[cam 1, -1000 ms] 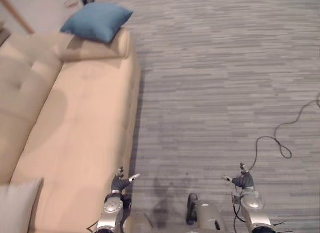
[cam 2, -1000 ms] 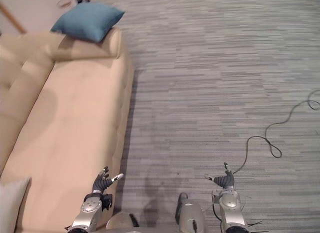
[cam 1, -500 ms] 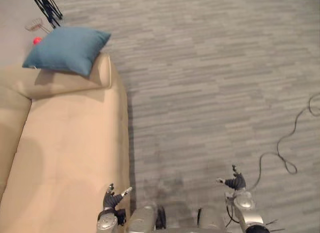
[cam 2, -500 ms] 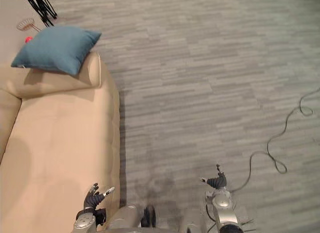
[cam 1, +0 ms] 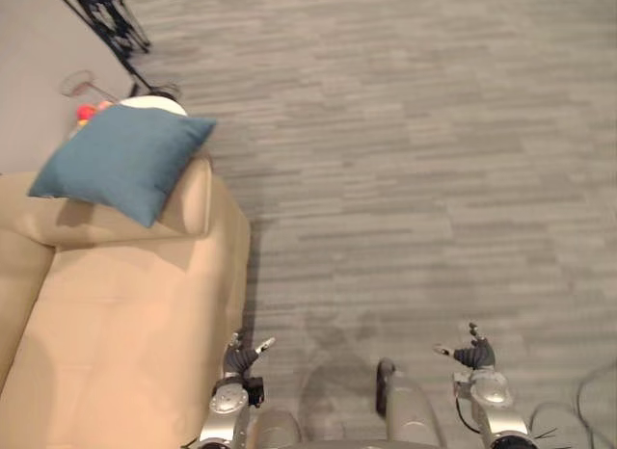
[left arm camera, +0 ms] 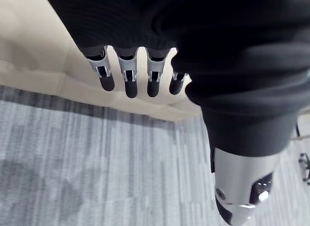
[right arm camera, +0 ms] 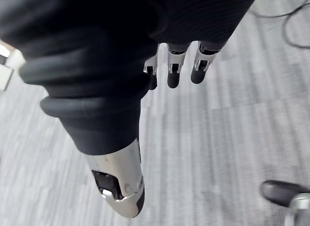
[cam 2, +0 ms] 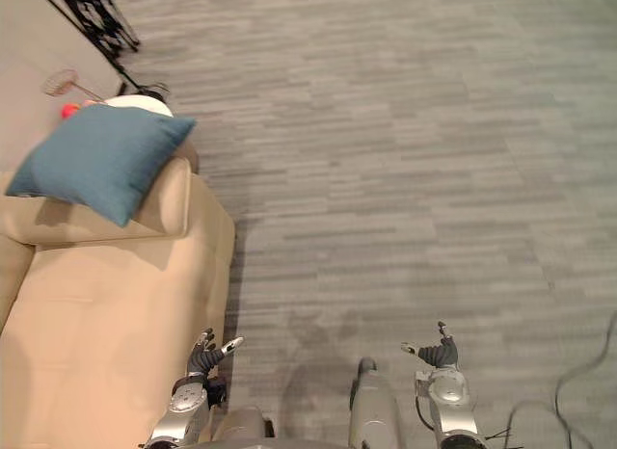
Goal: Pick up cushions and gather them together orderly.
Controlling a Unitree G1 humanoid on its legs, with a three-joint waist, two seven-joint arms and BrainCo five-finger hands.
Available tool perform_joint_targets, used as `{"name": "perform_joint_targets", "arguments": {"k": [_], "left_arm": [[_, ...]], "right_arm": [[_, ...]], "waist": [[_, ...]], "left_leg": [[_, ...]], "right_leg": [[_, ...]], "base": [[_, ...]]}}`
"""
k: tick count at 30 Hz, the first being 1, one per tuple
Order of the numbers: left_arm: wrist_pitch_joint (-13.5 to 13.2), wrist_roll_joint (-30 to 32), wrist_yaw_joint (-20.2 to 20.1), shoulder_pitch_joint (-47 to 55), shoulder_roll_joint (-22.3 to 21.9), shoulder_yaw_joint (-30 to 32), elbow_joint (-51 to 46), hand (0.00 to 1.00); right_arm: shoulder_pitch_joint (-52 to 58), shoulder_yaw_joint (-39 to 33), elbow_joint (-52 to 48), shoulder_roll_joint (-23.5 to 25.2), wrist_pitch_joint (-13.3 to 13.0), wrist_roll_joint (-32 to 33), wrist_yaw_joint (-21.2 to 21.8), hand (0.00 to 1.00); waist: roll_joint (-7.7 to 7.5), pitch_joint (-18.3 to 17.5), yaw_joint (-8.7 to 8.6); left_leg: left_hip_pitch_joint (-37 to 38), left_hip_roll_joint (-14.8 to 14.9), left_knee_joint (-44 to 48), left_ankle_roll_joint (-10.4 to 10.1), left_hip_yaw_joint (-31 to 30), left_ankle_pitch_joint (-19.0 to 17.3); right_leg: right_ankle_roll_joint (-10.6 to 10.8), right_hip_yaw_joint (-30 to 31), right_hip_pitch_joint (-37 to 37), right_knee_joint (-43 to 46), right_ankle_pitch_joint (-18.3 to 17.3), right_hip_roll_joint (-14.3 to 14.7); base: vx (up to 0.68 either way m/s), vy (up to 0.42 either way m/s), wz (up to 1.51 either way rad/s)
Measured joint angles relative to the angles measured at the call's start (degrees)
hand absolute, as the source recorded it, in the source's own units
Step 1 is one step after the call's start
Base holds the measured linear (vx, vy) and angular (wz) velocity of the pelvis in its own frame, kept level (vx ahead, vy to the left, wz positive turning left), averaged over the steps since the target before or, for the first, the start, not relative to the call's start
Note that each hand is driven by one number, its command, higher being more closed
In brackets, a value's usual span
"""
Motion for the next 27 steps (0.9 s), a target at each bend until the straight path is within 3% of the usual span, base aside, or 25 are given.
{"name": "perform_joint_targets", "arguments": {"k": [2,4,5,6,7,8,10,12,13,14,15,16,17,19,20,21,22,23,24,25,26,27], "left_arm": [[-0.10,-0.04,0.01,0.44,0.12,0.00,-0.72,0.00],[-0.02,-0.03,0.04,1.85,0.29,0.26,-0.99,0.00],[0.01,-0.03,0.03,2.78,0.15,0.23,-1.05,0.00],[0.02,-0.03,0.02,3.38,0.06,0.22,-1.06,0.00],[0.26,-0.02,0.05,3.99,0.63,0.36,-0.53,0.00],[0.05,0.02,0.12,4.09,0.96,0.46,-0.86,0.00],[0.25,0.07,-0.16,4.19,0.46,1.94,-0.71,0.00],[0.28,0.04,-0.42,5.37,-0.28,2.16,-0.40,0.00],[0.33,0.05,-1.04,6.35,-0.06,1.64,-0.39,0.00],[0.37,0.06,-1.09,6.62,0.62,1.26,-0.28,0.00],[0.37,0.06,-1.07,6.60,0.86,1.27,-0.28,0.00],[0.36,0.05,-1.03,6.51,1.25,1.29,-0.27,0.00],[0.36,0.06,-1.03,6.44,1.37,1.29,-0.26,0.00],[0.33,0.06,-1.04,5.63,1.39,1.29,-0.44,0.00],[0.34,0.06,-1.04,5.13,1.41,1.30,-0.44,0.00],[0.33,0.06,-1.04,4.74,1.22,1.38,-0.40,0.00],[0.32,0.10,-1.04,3.96,0.80,1.38,-0.38,0.00],[0.27,0.12,-1.04,3.95,0.83,1.38,-0.39,0.00],[0.23,0.12,-1.04,3.86,0.79,1.46,-0.41,0.00],[0.25,0.12,-1.03,3.81,0.67,1.53,-0.28,0.00],[0.26,0.12,-1.03,3.69,-0.05,1.56,0.28,0.00],[0.22,0.11,-1.06,3.71,-0.97,1.55,0.29,0.00]], "right_arm": [[-0.01,-0.52,0.13,-0.19,-0.69,0.06,-0.05,0.00],[-1.58,-0.90,1.34,-1.08,-0.65,0.01,-0.02,0.00],[-1.50,-1.31,2.07,-1.24,-0.66,-0.01,-0.03,0.00],[-1.44,-1.83,2.72,-1.68,-0.64,-0.01,-0.02,0.00],[-1.66,-2.11,5.01,-0.85,-0.29,-0.04,-0.12,0.00],[-1.22,-2.17,5.23,-0.51,-0.16,-0.07,0.02,0.00],[-1.41,-2.16,5.29,-0.56,-0.06,-0.12,0.05,0.00],[-1.59,-2.20,5.30,-0.69,-0.14,-0.21,0.04,0.00],[-1.05,-2.17,5.28,-0.29,-0.16,-0.61,0.10,0.00],[-0.26,-2.16,5.27,0.40,-0.15,-0.61,0.19,0.00],[0.38,-2.12,5.27,0.71,-0.15,-0.61,0.28,0.00],[1.29,-2.00,5.27,1.17,-0.13,-0.61,0.86,0.00],[1.39,-1.88,5.27,1.22,-0.13,-0.61,1.08,0.00],[1.95,-1.47,4.60,1.48,-0.15,-0.58,1.19,0.00],[2.16,-1.47,4.24,1.61,-0.21,-0.58,1.20,0.00],[3.08,-1.51,3.11,1.87,-0.25,-0.56,1.19,0.00],[4.35,-1.96,1.50,2.45,-0.36,-0.52,1.17,0.00],[4.70,-2.24,0.98,2.71,-0.37,-0.52,1.15,0.00],[4.87,-2.79,0.52,3.32,-0.38,-0.50,1.12,0.00],[5.20,-2.92,0.28,3.74,-0.36,-0.50,1.09,0.00],[5.44,-3.04,0.28,3.73,-0.32,-0.50,1.09,0.00],[5.23,-3.19,-0.40,4.01,-0.32,-0.50,1.09,0.00]], "waist": [[-0.44,-0.30,1.02],[0.70,-0.25,1.26],[1.53,-0.42,1.30],[2.24,-0.72,1.38],[0.90,-0.89,2.50],[-0.35,-1.92,2.47],[-0.60,-1.94,2.62],[-0.76,-1.96,2.58],[-1.43,-2.12,2.10],[-2.27,-2.55,1.89],[-2.55,-2.70,1.73],[-2.61,-2.73,0.84],[-2.43,-2.72,0.63],[-2.00,-2.71,0.56],[-2.01,-2.71,0.59],[-1.94,-2.70,0.51],[-2.21,-2.69,0.11],[-2.39,-2.77,-0.09],[-3.05,-2.83,-0.44],[-3.82,-2.73,-0.87],[-3.28,-2.68,-0.77],[-2.15,-3.29,0.36]], "left_leg": [[-5.27,-1.26,-5.15,0.30,3.63,-1.85],[-9.11,-5.42,-25.32,-0.65,6.53,-1.76],[-8.81,-7.06,-35.72,-2.92,7.30,0.44],[-8.28,-7.72,-40.83,-2.95,7.42,3.45],[-5.78,-10.45,-43.02,2.48,8.47,5.69],[-6.55,-12.47,-42.49,4.10,7.98,4.70],[-7.72,-13.03,-37.38,6.60,6.13,0.15],[-4.73,-14.80,-36.93,6.78,5.36,-3.72],[-0.93,-17.38,-38.40,6.90,3.64,-5.18],[1.81,-19.15,-39.51,7.06,2.14,-5.85],[3.28,-19.92,-40.17,7.26,1.16,-6.11],[6.72,-20.90,-41.77,7.56,-1.39,-6.37],[8.06,-21.02,-42.54,7.57,-2.26,-6.38],[12.12,-21.06,-44.49,7.57,-6.60,-6.37],[12.81,-21.04,-44.75,7.57,-7.66,-6.37],[14.00,-20.71,-44.82,7.57,-10.14,-6.37],[15.19,-20.38,-44.61,7.16,-12.41,-6.59],[15.58,-20.22,-44.49,6.37,-12.81,-7.03],[16.42,-19.83,-44.02,4.03,-14.19,-8.71],[17.20,-19.28,-42.82,1.55,-15.43,-11.28],[17.44,-18.25,-42.67,1.01,-15.91,-11.85],[17.68,-16.76,-42.65,0.38,-16.24,-11.55]], "right_leg": [[1.49,-1.48,4.26,-3.83,-1.57,-1.22],[3.69,-3.36,7.56,-4.47,-4.07,-2.18],[4.99,-4.14,9.22,-4.50,-5.56,-2.19],[5.58,-4.51,10.04,-4.55,-6.24,-1.87],[6.44,-4.14,12.50,-5.44,-6.91,-3.10],[6.03,-4.29,13.47,-7.26,-5.96,-4.00],[7.67,-3.82,14.03,-4.28,-5.15,-5.01],[11.58,-1.71,10.54,10.17,-4.87,-7.81],[15.15,2.44,4.44,26.49,-0.31,-10.44],[14.96,4.93,-0.09,38.44,-0.51,-10.80],[14.21,5.44,-2.14,43.10,-1.19,-10.62],[11.14,5.41,-5.65,48.09,-3.58,-9.59],[9.99,5.03,-7.09,48.04,-4.83,-8.83],[5.60,2.60,-12.44,39.61,-8.28,-6.42],[5.62,2.68,-13.16,36.80,-8.83,-5.72],[5.62,3.94,-13.68,28.05,-8.80,-3.57],[5.90,6.80,-13.53,16.48,-7.41,-1.67],[5.89,7.99,-13.47,12.62,-6.24,-1.17],[5.87,10.66,-12.91,5.17,-3.04,-0.78],[5.53,11.27,-11.77,3.65,6.07,-1.13],[3.98,10.40,-11.73,5.30,5.60,-0.56],[3.44,8.99,-12.03,8.35,2.49,0.08]], "base": [[0.41,-0.023,0.49],[0.41,0.144,0.36],[0.41,0.190,0.25],[0.44,0.198,0.23],[0.48,0.171,0.47],[0.49,0.163,0.51],[0.56,0.235,0.56],[0.43,0.221,0.46],[0.35,0.154,0.66],[0.53,0.168,0.81],[0.46,0.046,1.04],[0.46,0.022,0.89],[0.45,0.008,0.94],[0.43,-0.032,0.81],[0.41,-0.113,0.98],[0.41,-0.177,1.22],[0.41,-0.201,1.31],[0.41,-0.234,1.41],[0.50,-0.359,1.40],[0.42,-0.312,1.31],[0.38,-0.324,0.95],[0.32,-0.302,0.65]]}}
